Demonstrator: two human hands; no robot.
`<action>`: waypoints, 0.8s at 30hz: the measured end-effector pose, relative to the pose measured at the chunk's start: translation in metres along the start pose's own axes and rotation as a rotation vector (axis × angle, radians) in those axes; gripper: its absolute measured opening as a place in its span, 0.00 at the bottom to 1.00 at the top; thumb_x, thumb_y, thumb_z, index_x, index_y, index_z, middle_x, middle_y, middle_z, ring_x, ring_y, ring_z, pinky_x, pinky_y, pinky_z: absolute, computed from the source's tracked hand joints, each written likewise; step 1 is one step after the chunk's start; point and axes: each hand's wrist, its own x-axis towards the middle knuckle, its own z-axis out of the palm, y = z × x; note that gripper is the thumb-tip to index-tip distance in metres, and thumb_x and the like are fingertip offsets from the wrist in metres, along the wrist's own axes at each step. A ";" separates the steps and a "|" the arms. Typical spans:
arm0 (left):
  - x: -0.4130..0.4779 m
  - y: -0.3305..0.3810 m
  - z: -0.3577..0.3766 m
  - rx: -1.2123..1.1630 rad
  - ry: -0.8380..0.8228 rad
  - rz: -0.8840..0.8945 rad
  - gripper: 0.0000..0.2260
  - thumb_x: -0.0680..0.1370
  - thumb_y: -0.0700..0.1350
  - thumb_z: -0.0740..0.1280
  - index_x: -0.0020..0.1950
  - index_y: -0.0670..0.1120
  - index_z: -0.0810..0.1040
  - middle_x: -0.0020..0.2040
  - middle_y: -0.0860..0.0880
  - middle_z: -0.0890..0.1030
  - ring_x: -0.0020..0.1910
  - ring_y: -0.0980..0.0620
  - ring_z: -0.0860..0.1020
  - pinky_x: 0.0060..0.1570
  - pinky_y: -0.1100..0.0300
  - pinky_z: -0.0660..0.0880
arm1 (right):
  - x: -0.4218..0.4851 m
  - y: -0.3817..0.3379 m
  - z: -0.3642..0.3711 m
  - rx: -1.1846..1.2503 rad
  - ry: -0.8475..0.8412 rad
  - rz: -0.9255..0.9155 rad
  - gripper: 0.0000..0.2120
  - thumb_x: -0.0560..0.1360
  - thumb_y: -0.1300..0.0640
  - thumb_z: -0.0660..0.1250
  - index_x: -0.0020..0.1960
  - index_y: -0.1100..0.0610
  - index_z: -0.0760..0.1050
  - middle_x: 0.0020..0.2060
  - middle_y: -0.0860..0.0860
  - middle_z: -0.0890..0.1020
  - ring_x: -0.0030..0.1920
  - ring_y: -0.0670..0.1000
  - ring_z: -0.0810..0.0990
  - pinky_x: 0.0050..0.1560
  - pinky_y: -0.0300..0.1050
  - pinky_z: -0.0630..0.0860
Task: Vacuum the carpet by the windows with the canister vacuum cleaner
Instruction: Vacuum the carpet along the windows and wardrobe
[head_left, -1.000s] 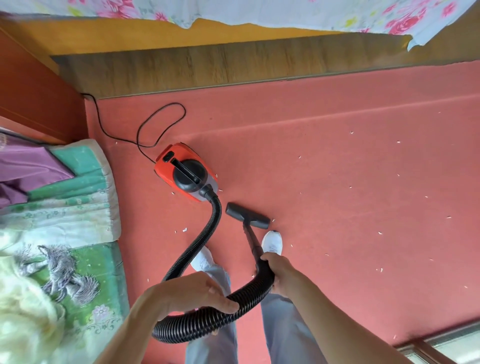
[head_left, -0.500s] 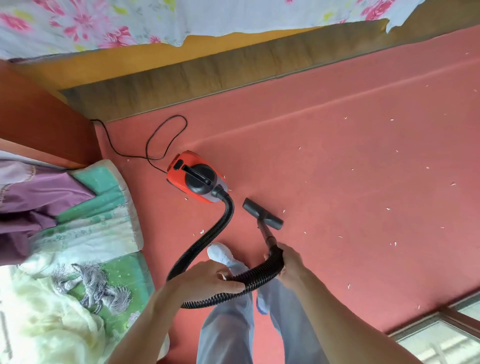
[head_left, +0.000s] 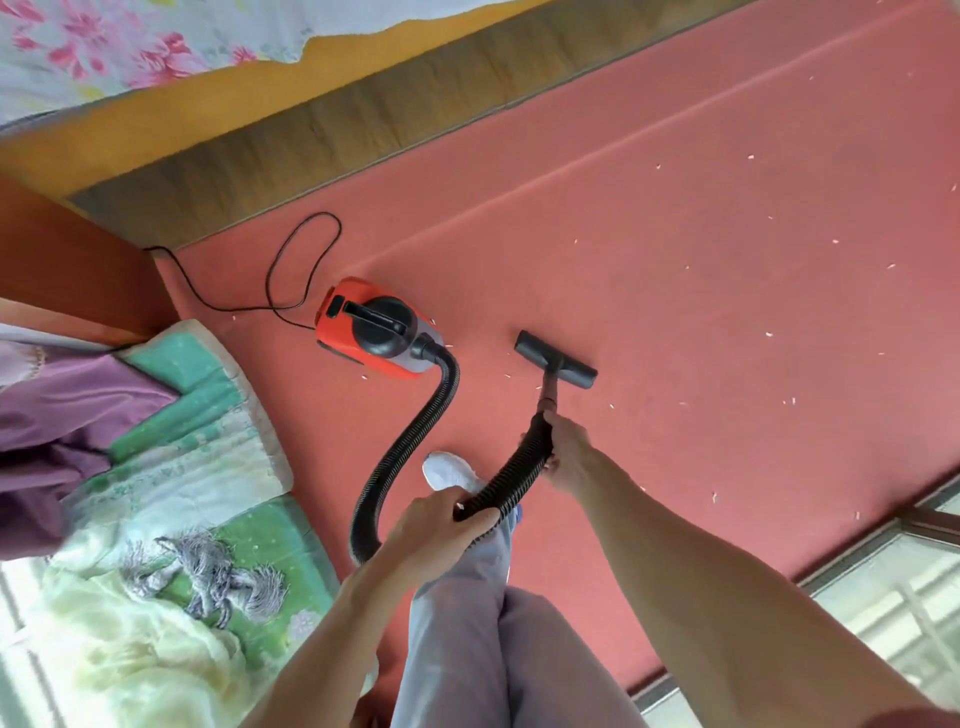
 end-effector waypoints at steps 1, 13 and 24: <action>-0.006 -0.005 0.004 -0.008 -0.006 -0.007 0.17 0.75 0.60 0.65 0.41 0.47 0.76 0.32 0.52 0.77 0.33 0.51 0.74 0.36 0.56 0.69 | -0.005 0.008 -0.003 -0.011 -0.008 0.010 0.08 0.80 0.57 0.62 0.54 0.61 0.73 0.45 0.58 0.78 0.41 0.55 0.77 0.41 0.48 0.76; -0.071 -0.066 -0.014 0.094 -0.032 -0.042 0.11 0.73 0.59 0.69 0.40 0.51 0.77 0.32 0.54 0.77 0.33 0.54 0.75 0.35 0.61 0.70 | -0.057 0.113 -0.001 0.001 -0.082 0.161 0.05 0.78 0.58 0.61 0.49 0.61 0.72 0.33 0.55 0.74 0.32 0.51 0.72 0.34 0.42 0.71; -0.030 -0.095 -0.010 0.104 -0.139 0.010 0.17 0.76 0.58 0.66 0.35 0.49 0.70 0.26 0.54 0.69 0.29 0.53 0.70 0.35 0.57 0.65 | -0.019 0.110 0.025 0.063 0.018 0.126 0.06 0.81 0.57 0.59 0.50 0.59 0.73 0.36 0.55 0.76 0.32 0.51 0.75 0.29 0.41 0.73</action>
